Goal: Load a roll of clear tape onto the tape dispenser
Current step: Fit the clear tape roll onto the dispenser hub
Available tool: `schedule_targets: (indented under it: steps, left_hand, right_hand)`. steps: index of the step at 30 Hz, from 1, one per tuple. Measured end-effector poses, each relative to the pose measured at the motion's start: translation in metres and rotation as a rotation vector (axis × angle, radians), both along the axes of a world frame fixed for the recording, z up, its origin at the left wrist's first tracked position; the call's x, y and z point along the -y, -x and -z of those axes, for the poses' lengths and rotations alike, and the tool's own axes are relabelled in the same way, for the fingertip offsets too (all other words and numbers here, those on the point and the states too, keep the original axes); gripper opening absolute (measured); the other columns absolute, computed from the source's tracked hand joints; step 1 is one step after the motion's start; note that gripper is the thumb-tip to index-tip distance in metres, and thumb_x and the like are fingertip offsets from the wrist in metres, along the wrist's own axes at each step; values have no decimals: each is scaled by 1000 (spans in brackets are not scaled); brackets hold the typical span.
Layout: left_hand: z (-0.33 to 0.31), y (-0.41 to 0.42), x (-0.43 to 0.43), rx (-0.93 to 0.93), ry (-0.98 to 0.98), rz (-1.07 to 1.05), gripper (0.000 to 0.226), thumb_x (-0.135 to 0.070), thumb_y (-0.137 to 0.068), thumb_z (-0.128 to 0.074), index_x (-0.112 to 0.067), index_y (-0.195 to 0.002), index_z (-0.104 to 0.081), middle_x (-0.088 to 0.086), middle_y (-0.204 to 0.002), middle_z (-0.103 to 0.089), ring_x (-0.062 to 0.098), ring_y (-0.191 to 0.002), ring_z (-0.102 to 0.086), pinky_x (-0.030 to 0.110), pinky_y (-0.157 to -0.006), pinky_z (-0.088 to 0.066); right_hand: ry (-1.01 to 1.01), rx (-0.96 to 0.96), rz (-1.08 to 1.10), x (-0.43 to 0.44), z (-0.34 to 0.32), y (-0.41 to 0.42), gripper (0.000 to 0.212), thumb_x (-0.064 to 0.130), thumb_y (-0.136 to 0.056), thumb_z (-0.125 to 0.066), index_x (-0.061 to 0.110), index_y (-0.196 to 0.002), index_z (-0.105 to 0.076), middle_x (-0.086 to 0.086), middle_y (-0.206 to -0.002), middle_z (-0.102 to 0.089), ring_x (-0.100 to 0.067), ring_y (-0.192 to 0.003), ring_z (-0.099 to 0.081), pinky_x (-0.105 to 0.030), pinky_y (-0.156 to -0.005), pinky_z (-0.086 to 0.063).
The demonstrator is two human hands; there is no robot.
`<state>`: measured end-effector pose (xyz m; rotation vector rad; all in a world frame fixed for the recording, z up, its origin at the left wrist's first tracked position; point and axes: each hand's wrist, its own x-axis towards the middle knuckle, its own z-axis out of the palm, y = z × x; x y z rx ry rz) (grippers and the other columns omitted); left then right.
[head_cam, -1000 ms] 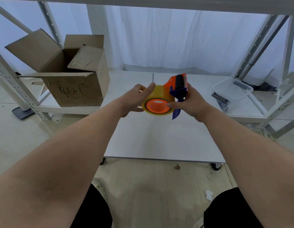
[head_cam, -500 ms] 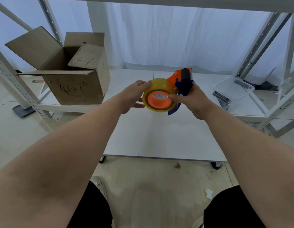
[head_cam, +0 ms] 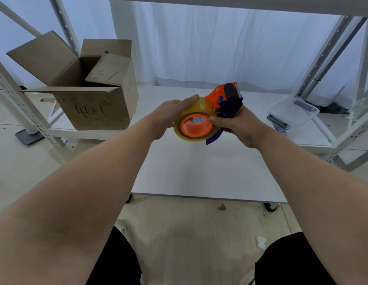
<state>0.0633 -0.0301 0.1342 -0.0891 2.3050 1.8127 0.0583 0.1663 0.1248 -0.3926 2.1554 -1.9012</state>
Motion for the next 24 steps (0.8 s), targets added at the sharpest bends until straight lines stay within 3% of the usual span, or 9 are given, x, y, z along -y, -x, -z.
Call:
schedule_targets:
  steps: [3, 6, 10, 14, 16, 18, 21, 24]
  left_hand:
    - [-3, -1, 1, 2, -65, -7, 24, -50, -87, -57, -28, -93, -53, -2, -98, -66, 18, -88, -66, 30, -78, -55]
    - [-5, -3, 3, 13, -165, 2, 24, -44, -90, -56, -24, -102, -54, 2, -103, -67, 19, -88, -68, 30, -74, -57]
    - [-9, -4, 3, 2, -266, -21, 16, -35, -92, -55, -21, -99, -57, 1, -92, -68, 12, -69, -70, 24, -60, -56]
    - [-8, -4, 4, 34, -338, -43, 37, -31, -94, -52, -9, -124, -52, 5, -93, -64, 14, -68, -66, 25, -59, -54]
    - [-9, -4, 4, 36, -291, -72, 42, -32, -93, -53, -9, -129, -48, 6, -95, -63, 15, -71, -65, 26, -62, -54]
    - [-10, -1, 3, 17, -181, -80, 45, -35, -92, -55, -13, -130, -48, 7, -107, -62, 19, -85, -64, 30, -74, -55]
    - [-13, 0, 0, 5, -54, -89, 48, -40, -89, -59, -16, -129, -48, 6, -115, -60, 24, -98, -62, 37, -90, -53]
    - [-15, 1, 0, -1, -7, -74, 45, -46, -86, -61, -17, -119, -53, 4, -113, -63, 23, -97, -64, 37, -88, -54]
  right_hand:
    - [21, 19, 10, 1, 0, -1, 44, 4, -81, -68, 11, -121, -50, -3, -102, -65, -20, -97, -65, -35, -88, -56]
    - [94, 48, -5, 0, 0, -2, 41, 2, -82, -65, 13, -118, -50, -4, -104, -66, -19, -96, -67, -36, -87, -58]
    - [178, 70, -5, 0, -1, -3, 36, -1, -85, -61, 14, -117, -52, -4, -105, -67, -18, -94, -68, -38, -87, -57]
    - [181, 81, 16, 1, 0, -2, 26, 0, -86, -61, 16, -106, -56, -6, -103, -66, -18, -93, -68, -38, -86, -57]
    - [128, 69, 34, 3, 2, -2, 22, 4, -84, -65, 17, -100, -56, -8, -103, -65, -20, -94, -67, -39, -87, -57]
    - [50, 40, 52, 3, 4, -2, 18, 6, -83, -67, 18, -92, -56, -7, -98, -64, -22, -94, -65, -39, -88, -55]
    - [-16, 3, 69, 1, 4, -3, 18, 7, -84, -67, 20, -88, -55, -1, -90, -64, -16, -87, -63, -31, -80, -55]
    - [-10, -11, 58, -2, 0, -2, 20, 6, -84, -66, 21, -91, -55, 1, -90, -63, -13, -85, -64, -26, -76, -57]
